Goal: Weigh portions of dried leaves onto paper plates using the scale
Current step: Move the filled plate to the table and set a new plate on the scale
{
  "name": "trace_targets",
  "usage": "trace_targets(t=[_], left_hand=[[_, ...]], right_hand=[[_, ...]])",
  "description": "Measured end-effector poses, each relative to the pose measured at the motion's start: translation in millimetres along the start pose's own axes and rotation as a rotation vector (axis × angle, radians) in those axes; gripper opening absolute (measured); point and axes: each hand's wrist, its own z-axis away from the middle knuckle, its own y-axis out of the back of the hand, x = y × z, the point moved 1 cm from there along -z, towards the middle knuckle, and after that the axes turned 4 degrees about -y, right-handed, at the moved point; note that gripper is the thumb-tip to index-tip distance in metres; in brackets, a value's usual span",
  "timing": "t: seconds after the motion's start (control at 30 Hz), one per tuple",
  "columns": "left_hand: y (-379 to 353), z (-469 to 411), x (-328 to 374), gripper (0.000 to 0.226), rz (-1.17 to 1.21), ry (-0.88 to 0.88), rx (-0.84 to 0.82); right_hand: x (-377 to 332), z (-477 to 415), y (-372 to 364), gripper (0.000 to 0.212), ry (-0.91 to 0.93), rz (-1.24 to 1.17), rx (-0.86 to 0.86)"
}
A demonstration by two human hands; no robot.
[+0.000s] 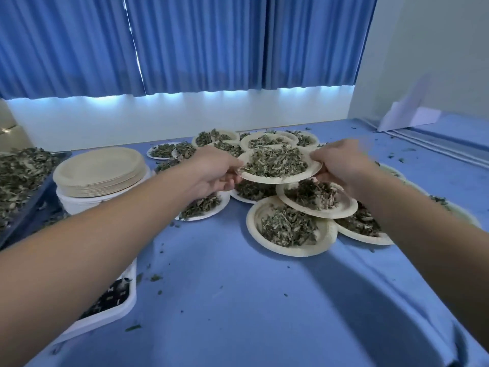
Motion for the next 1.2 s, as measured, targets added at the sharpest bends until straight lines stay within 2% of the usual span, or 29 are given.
trace_targets(t=[0.2, 0.33, 0.5, 0.6, 0.67, 0.83, 0.97, 1.2], left_hand=[[-63, -26, 30, 0.006, -0.059, -0.03, -0.029], [-109, -43, 39, 0.015, -0.124, -0.051, -0.054], [-156, -68, 41, 0.022, -0.216, -0.031, -0.103], [-176, -79, 42, 0.015, -0.218, 0.007, -0.1], [-186, -79, 42, 0.002, -0.235, 0.03, -0.092], [-182, -90, 34, 0.036, -0.371, -0.031, -0.014], [-173, -87, 30, 0.057, -0.483, -0.093, -0.04], [-185, -76, 32, 0.052, -0.734, -0.263, -0.065]], right_hand=[[-3, -46, 50, 0.019, 0.03, 0.225, 0.13], [8, -70, 80, 0.027, 0.002, 0.313, 0.151], [22, -94, 113, 0.017, -0.019, 0.487, 0.191], [26, -105, 128, 0.023, -0.022, 0.552, 0.209], [31, -109, 133, 0.027, -0.022, 0.585, 0.207], [41, -114, 127, 0.027, -0.03, 0.601, 0.186], [42, -112, 116, 0.017, -0.057, 0.711, 0.196], [40, -111, 124, 0.036, -0.106, 0.833, 0.324]])
